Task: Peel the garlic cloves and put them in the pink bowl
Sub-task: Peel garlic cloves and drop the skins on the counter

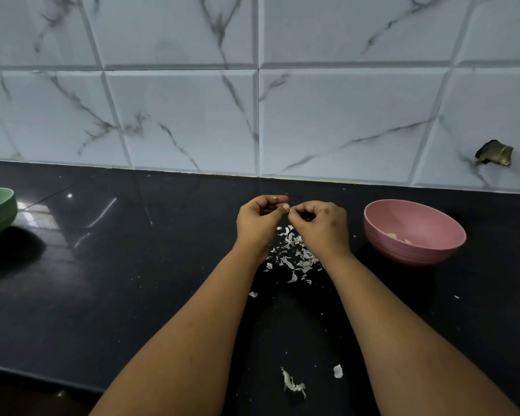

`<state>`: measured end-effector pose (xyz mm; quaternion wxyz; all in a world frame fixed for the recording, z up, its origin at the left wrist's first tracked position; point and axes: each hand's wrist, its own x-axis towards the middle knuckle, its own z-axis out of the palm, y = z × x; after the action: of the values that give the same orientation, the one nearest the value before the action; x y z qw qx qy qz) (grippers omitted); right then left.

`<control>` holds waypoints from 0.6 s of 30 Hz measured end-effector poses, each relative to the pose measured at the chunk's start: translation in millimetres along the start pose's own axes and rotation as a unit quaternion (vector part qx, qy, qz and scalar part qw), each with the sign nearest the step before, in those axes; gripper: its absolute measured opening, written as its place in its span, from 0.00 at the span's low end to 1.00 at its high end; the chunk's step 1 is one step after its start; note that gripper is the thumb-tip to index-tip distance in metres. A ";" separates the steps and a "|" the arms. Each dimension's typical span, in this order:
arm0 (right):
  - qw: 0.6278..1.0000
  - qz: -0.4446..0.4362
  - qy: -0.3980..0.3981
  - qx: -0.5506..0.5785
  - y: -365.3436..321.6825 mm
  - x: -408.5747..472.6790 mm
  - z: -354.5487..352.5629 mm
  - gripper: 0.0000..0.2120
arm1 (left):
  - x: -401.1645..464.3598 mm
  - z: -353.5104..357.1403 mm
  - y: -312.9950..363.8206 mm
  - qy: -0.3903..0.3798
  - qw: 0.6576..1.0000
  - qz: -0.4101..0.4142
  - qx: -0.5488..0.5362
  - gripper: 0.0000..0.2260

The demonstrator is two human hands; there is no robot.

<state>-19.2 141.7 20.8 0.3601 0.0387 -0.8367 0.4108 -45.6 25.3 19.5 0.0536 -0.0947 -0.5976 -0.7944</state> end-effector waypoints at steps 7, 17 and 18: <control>0.998 -0.041 -0.001 -0.056 3.5 1.8 3.7 0.04 | -1.8 -1.0 0.3 0.007 0.999 0.011 0.047 0.06; 0.996 0.072 -0.009 0.055 4.2 3.3 4.1 0.06 | 5.2 -3.5 1.6 -0.018 0.984 -0.106 -0.140 0.07; 0.994 0.087 -0.011 0.068 5.0 3.7 4.9 0.06 | 4.7 -3.3 2.2 -0.022 0.983 -0.108 -0.146 0.08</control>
<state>-26.6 142.3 17.9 0.3105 -0.0055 -0.8111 0.4956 -50.0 21.6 21.7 -0.0599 -0.0534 -0.4829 -0.8720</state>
